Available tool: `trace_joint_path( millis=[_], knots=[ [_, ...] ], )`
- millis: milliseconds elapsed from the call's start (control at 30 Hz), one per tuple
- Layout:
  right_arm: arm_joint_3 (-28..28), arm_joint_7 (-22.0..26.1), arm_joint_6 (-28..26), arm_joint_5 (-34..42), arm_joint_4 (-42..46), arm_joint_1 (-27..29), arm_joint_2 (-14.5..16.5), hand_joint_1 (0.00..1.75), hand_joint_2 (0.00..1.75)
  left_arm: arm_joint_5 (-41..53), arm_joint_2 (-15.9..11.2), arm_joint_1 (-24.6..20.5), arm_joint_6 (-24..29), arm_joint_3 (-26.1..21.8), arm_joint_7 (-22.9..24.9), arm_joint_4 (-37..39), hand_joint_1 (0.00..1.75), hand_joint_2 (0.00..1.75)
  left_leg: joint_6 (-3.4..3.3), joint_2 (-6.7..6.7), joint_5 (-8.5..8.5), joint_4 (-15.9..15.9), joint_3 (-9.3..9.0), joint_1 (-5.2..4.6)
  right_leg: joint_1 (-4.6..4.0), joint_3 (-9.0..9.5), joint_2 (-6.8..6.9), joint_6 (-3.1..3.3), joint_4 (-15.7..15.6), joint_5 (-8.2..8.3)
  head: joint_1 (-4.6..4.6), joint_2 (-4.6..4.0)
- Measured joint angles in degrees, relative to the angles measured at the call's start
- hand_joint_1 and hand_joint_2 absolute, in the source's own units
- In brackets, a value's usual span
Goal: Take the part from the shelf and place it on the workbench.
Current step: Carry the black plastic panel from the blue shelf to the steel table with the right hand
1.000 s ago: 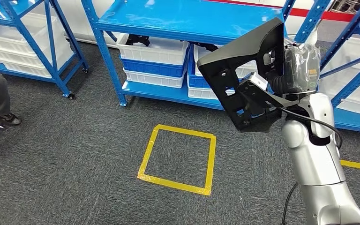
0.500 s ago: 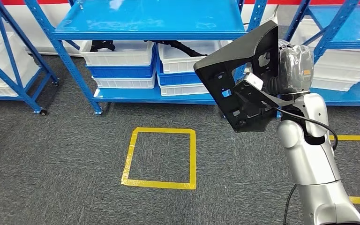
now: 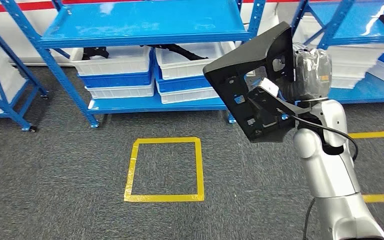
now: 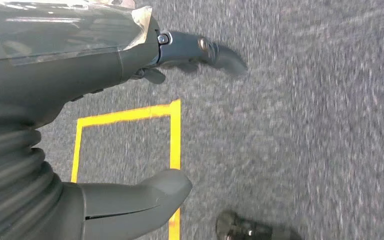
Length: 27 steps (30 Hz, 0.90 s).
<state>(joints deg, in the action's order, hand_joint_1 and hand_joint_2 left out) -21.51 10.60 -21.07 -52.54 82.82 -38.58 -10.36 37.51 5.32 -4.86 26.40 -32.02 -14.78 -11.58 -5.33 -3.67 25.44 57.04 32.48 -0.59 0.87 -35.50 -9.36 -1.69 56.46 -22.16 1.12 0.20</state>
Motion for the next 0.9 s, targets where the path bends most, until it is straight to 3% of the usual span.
trace_joint_path(
  millis=[100,133,200,233,267,333,367,433,467,500,533,600,667,700,767,833,900],
  knots=[
    [0.05,0.00,-0.01,0.00,0.05,0.11,-0.06,1.75,1.75,0.06,0.09,0.00,-0.05,0.00,-0.02,0.00,0.00,1.75,0.09,0.58,-0.51,-1.00,-0.43,0.43,-0.37,-0.19,0.67,0.09,0.09,-0.03,0.04,0.00],
    [0.13,0.00,-0.03,0.01,0.06,0.10,-0.14,1.75,1.75,0.10,0.15,0.03,-0.10,0.00,-0.04,0.00,0.00,1.75,0.28,1.08,-0.84,-1.68,-0.74,0.59,-0.51,-0.61,2.31,0.25,0.85,-0.54,-0.06,0.00],
    [0.30,0.00,-0.10,-0.08,0.06,0.24,-0.30,1.75,1.75,0.18,0.28,0.15,-0.28,-0.01,-0.09,0.01,0.00,1.75,0.77,3.12,-1.32,-2.64,-1.07,0.76,-0.27,-3.98,6.28,0.36,8.03,-3.97,-0.36,0.00],
    [0.37,-0.03,-0.14,-0.25,0.05,0.42,-0.37,1.75,1.75,0.21,0.39,0.22,-0.37,-0.01,-0.12,0.02,0.00,1.75,1.14,4.65,-1.41,-2.82,-1.05,0.82,0.14,-5.65,8.17,-0.09,11.81,-5.59,-0.52,0.00],
    [0.40,-0.10,-0.15,-0.59,0.00,0.52,-0.35,1.75,1.75,0.13,0.48,0.24,-0.42,-0.02,-0.13,0.02,0.00,1.75,1.78,6.42,-1.12,-2.26,-0.78,1.02,0.75,-4.99,9.76,-1.18,11.58,-5.68,-0.60,0.00],
    [0.38,-0.30,-0.14,-1.22,-0.41,0.04,-0.02,1.75,1.75,-0.06,0.43,0.15,-0.30,-0.30,-0.06,-0.03,0.00,1.75,3.48,9.57,-0.12,-0.52,-0.15,1.12,1.28,-1.17,11.67,-2.14,5.31,-3.57,-0.55,0.00],
    [0.36,-0.26,-0.20,-1.21,-0.78,-0.44,0.29,1.75,1.75,-0.17,0.38,0.06,-0.20,-0.52,0.02,-0.05,0.00,1.75,4.42,10.12,0.62,0.48,0.12,1.34,1.40,0.68,11.94,-1.80,1.96,-2.48,-0.44,0.00],
    [0.26,0.63,-0.39,0.67,-1.62,-1.20,1.21,1.75,1.75,-0.23,0.30,-0.01,0.01,-1.08,0.20,-0.07,0.00,1.75,5.24,7.18,4.95,7.00,2.82,1.77,1.28,0.13,9.64,0.06,2.14,-2.17,0.03,0.00],
    [0.21,1.68,-0.63,2.78,-2.01,-1.38,1.66,1.75,1.75,-0.29,0.32,0.03,0.09,-1.37,0.22,-0.07,0.00,1.75,5.23,5.18,6.65,10.65,4.41,2.02,1.10,-0.15,8.04,0.64,2.12,-1.87,0.20,0.00],
    [0.17,2.76,-0.87,4.98,-2.32,-1.56,2.10,1.75,1.75,-0.38,0.23,0.11,0.16,-1.69,0.19,-0.07,0.00,1.75,4.61,2.24,6.83,10.94,4.39,2.07,0.91,-0.38,6.36,0.92,2.13,-1.60,0.29,0.00],
    [0.14,3.67,-1.13,6.83,-2.56,-1.69,2.37,1.75,1.75,-0.48,0.15,0.19,0.21,-1.97,0.15,-0.05,0.00,1.75,3.95,0.38,5.62,9.23,3.58,2.07,0.64,-0.58,4.82,0.89,2.15,-1.33,0.19,0.00],
    [0.07,4.39,-1.52,8.38,-2.81,-1.96,2.81,1.75,1.75,-0.60,-0.01,0.28,0.27,-2.33,0.04,-0.04,0.00,1.75,2.93,-2.38,2.33,2.31,0.22,1.83,0.80,-1.01,2.40,0.30,2.09,-0.80,0.27,0.00],
    [0.07,4.42,-1.66,8.47,-2.87,-2.03,2.93,1.75,1.75,-0.64,-0.04,0.30,0.32,-2.38,0.00,-0.04,0.00,1.75,2.84,-1.11,1.95,1.61,-0.01,1.62,0.89,-1.44,0.88,-0.65,1.70,-0.20,0.50,0.00],
    [0.12,4.42,-1.70,8.49,-2.87,-2.02,2.89,1.75,1.75,-0.63,-0.02,0.28,0.34,-2.38,-0.02,-0.05,0.00,1.75,2.81,-0.25,1.52,0.95,-0.25,1.62,0.74,-1.80,1.17,-0.96,1.78,-0.16,0.50,0.00],
    [0.21,4.43,-1.89,8.56,-2.89,-2.25,2.78,1.75,1.75,-0.50,0.07,0.34,0.27,-2.38,-0.11,-0.06,0.00,1.75,2.54,1.69,0.56,-0.46,-0.69,1.69,0.13,-3.59,4.21,-0.88,4.77,-1.79,0.01,0.00],
    [0.21,4.44,-2.14,8.74,-2.92,-2.37,2.71,1.75,1.75,-0.32,0.12,0.51,0.14,-2.38,-0.20,-0.06,0.00,1.75,2.28,3.57,0.24,-0.80,-0.67,1.39,0.05,-6.81,7.70,-0.37,11.86,-5.10,-0.46,0.00],
    [0.22,4.44,-2.29,8.95,-2.94,-2.07,2.58,1.75,1.75,-0.24,0.15,0.68,0.09,-2.38,-0.26,-0.06,0.00,1.75,2.25,5.51,0.23,-0.78,-0.53,1.20,0.10,-8.60,8.62,-0.62,16.83,-6.86,-0.50,0.00]
  ],
)
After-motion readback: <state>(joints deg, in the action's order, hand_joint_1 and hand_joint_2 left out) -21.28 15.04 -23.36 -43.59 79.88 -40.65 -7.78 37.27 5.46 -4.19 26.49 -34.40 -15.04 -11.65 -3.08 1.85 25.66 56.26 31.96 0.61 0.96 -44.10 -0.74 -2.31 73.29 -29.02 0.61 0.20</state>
